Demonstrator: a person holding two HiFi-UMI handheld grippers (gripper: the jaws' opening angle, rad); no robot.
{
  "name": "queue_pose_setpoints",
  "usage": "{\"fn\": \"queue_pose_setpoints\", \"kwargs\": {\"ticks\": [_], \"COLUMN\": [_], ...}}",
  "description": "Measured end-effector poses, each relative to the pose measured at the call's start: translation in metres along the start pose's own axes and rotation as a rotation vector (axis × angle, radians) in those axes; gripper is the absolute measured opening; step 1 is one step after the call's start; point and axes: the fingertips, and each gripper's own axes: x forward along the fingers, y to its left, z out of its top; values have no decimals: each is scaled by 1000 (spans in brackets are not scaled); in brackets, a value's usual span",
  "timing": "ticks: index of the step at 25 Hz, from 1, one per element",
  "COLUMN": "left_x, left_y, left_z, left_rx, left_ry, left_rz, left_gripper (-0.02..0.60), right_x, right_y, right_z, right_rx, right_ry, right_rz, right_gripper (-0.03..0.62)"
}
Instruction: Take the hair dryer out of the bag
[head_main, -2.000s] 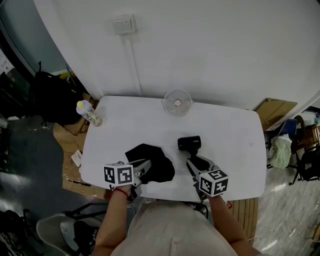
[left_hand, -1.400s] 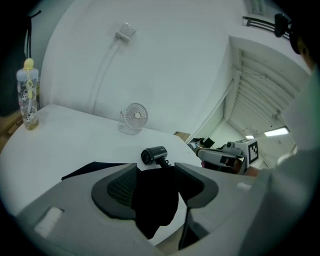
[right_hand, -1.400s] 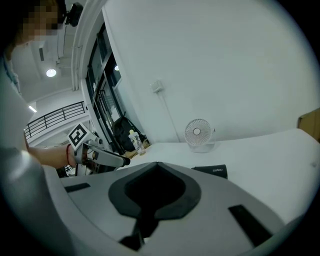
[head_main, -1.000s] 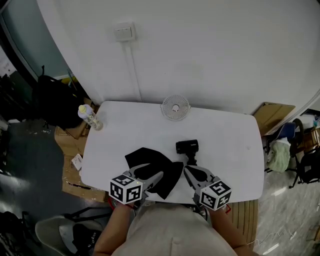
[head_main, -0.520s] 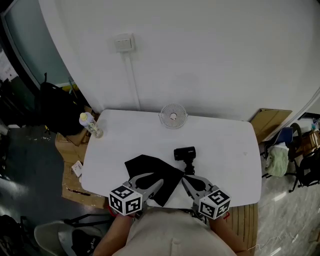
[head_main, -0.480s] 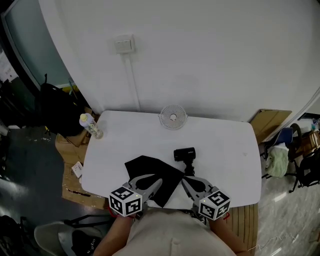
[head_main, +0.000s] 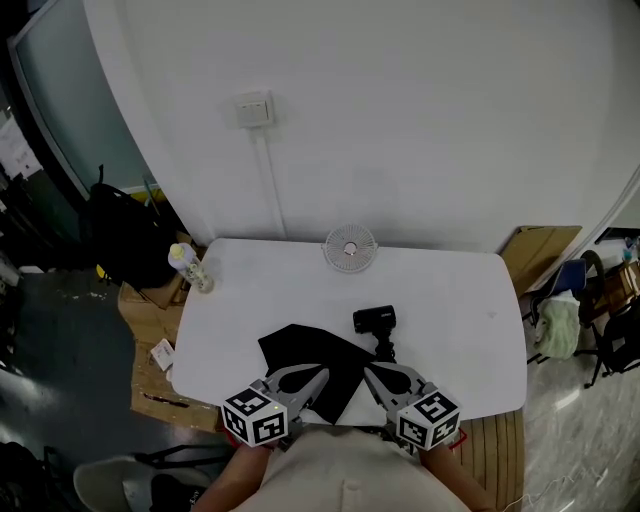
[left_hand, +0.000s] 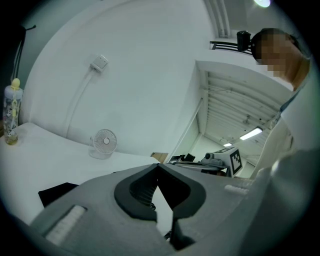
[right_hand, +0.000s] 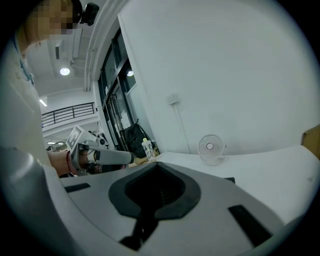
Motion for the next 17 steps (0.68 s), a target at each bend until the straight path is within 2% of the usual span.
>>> {"fn": "queue_pose_setpoints", "kwargs": {"ticks": [10, 17], "left_x": [-40, -70], "left_y": [-9, -10], "left_z": [12, 17], "left_rx": [21, 37], "left_ry": [-99, -96], "left_rz": [-2, -15], "left_gripper": [9, 9], "right_x": [-15, -19], "right_y": [20, 44], "right_z": [-4, -1], "right_rx": [35, 78], "right_ry": [-42, -113], "right_rz": [-79, -120], "right_gripper": [14, 14]}}
